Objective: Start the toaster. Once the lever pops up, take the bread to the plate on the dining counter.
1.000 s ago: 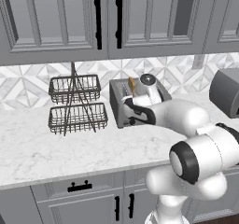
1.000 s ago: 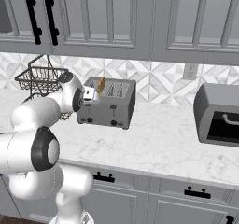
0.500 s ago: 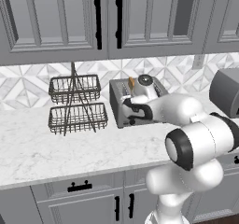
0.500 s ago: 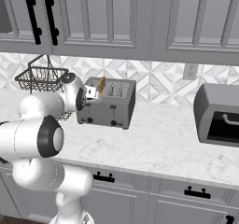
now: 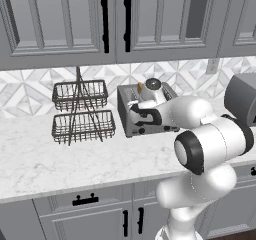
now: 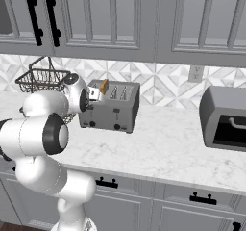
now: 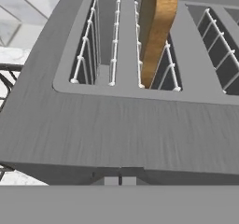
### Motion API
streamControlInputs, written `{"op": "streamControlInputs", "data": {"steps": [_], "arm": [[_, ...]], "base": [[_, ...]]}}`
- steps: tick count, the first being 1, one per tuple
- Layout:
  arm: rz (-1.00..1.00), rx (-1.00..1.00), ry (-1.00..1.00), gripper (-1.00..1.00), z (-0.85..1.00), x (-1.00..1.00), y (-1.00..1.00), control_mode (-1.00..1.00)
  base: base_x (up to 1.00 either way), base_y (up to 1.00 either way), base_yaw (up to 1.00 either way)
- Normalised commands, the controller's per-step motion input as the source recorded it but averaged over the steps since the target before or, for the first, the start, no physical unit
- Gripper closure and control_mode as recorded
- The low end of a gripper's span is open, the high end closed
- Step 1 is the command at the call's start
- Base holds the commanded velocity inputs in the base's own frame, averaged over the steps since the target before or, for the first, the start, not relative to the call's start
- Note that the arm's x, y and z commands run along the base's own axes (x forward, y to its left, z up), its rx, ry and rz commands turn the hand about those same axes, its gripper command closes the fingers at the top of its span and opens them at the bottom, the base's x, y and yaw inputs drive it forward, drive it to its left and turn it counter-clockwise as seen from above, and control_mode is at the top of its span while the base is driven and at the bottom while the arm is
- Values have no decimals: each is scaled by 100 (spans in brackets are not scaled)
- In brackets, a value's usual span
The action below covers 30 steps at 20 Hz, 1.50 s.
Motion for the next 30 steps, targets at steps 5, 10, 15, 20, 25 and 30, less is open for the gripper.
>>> {"op": "streamControlInputs", "data": {"steps": [5,10,15,20,25,30], "arm": [[0,0,1,100,-43,0,0,-100],[0,0,3,100,-50,-8,0,-100],[0,0,1,100,-34,-2,0,-100],[0,0,0,100,-37,0,0,-100],[0,0,0,100,-48,0,0,-100],[0,0,0,100,-34,0,0,-100]], "base": [[0,0,0],[0,0,0],[0,0,0],[0,0,0],[0,0,0],[0,0,0]]}}
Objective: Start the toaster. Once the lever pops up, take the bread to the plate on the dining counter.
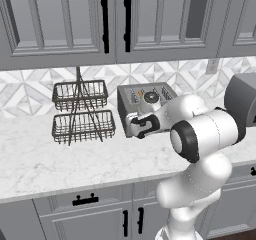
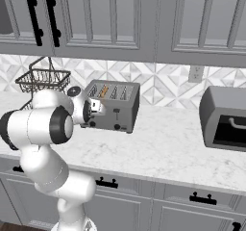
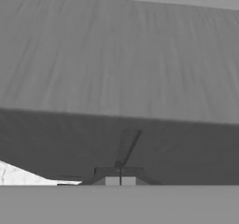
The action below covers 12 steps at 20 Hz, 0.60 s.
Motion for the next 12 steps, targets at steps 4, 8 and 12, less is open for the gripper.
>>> {"op": "streamControlInputs", "data": {"steps": [4,8,12], "arm": [[0,0,0,100,-12,0,0,-100],[-2,20,-1,100,30,0,-19,-100],[-3,15,0,100,50,-24,-12,-100]], "base": [[0,0,0],[0,0,0],[0,0,0]]}}
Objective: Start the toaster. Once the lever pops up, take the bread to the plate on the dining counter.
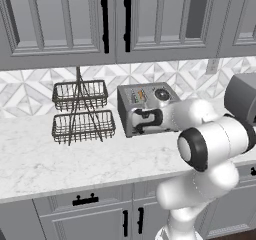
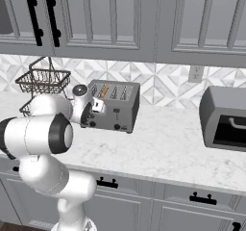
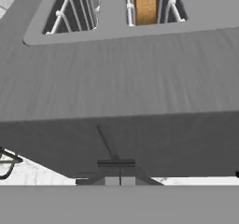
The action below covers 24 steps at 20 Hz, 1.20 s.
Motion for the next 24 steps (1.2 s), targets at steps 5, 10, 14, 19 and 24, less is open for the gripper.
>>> {"op": "streamControlInputs", "data": {"steps": [5,10,14,19,24], "arm": [[-5,4,0,100,57,-44,-19,-100],[-3,0,-1,100,79,-32,-24,-100],[-7,0,7,100,55,-2,-31,-100],[-6,2,1,100,1,0,-53,-100],[-3,5,-1,100,1,-2,-50,-100]], "base": [[0,0,0],[0,0,0],[0,0,0],[0,0,0],[0,0,0]]}}
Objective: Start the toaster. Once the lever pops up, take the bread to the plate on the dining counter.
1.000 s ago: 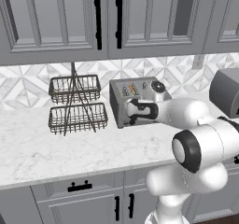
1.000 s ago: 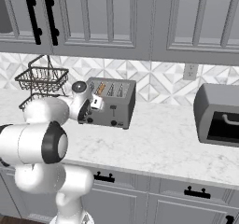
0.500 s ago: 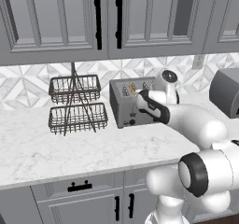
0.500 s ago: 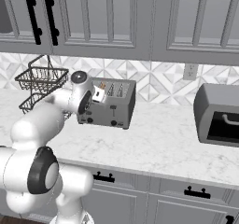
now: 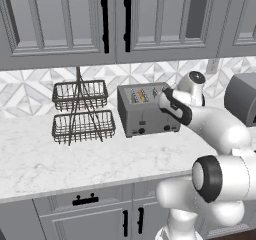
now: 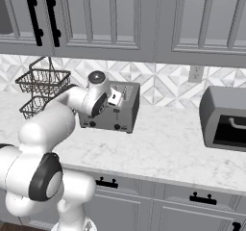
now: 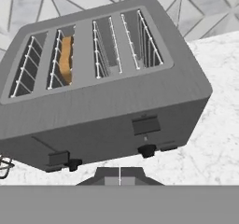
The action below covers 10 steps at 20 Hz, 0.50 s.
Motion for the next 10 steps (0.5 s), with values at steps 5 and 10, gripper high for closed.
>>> {"op": "streamControlInputs", "data": {"steps": [5,10], "arm": [[0,1,-1,100,0,0,-1,-100],[0,0,0,100,0,0,0,-100]], "base": [[0,0,0],[0,0,0]]}}
